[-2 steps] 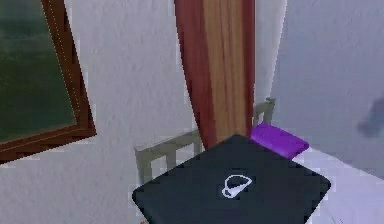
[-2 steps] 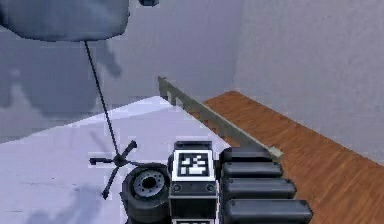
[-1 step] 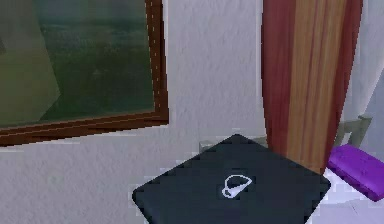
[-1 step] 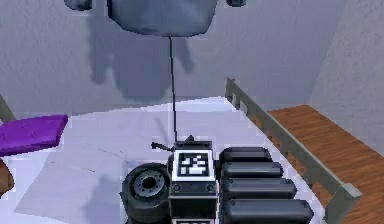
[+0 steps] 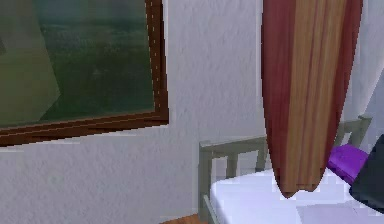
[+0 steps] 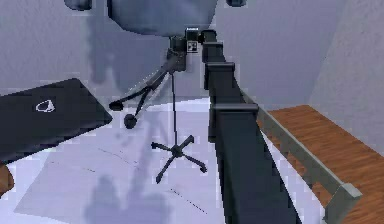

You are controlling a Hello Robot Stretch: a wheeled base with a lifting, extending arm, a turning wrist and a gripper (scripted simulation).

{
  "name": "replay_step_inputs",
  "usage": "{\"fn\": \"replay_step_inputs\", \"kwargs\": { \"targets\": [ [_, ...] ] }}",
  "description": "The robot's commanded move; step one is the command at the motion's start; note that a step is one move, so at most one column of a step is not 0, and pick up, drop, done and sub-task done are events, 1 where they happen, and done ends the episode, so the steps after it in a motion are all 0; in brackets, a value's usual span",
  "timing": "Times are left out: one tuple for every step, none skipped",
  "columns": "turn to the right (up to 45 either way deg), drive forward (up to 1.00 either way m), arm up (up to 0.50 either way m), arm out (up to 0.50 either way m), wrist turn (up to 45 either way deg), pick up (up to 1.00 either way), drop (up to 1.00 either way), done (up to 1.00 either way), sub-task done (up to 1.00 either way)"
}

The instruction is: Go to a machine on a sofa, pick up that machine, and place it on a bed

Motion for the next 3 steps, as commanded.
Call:
{"fn": "replay_step_inputs", "kwargs": {
  "targets": [
    [0.0, 0.00, 0.00, 0.00, 45.0, 0.00, 0.00, 0.00, 0.00],
    [0.0, 0.00, 0.00, 0.00, 36.0, 0.00, 0.00, 0.00, 0.00],
    [0.0, 0.00, -0.40, 0.00, 0.0, 0.00, 0.00, 0.00, 0.00]
  ]
}}
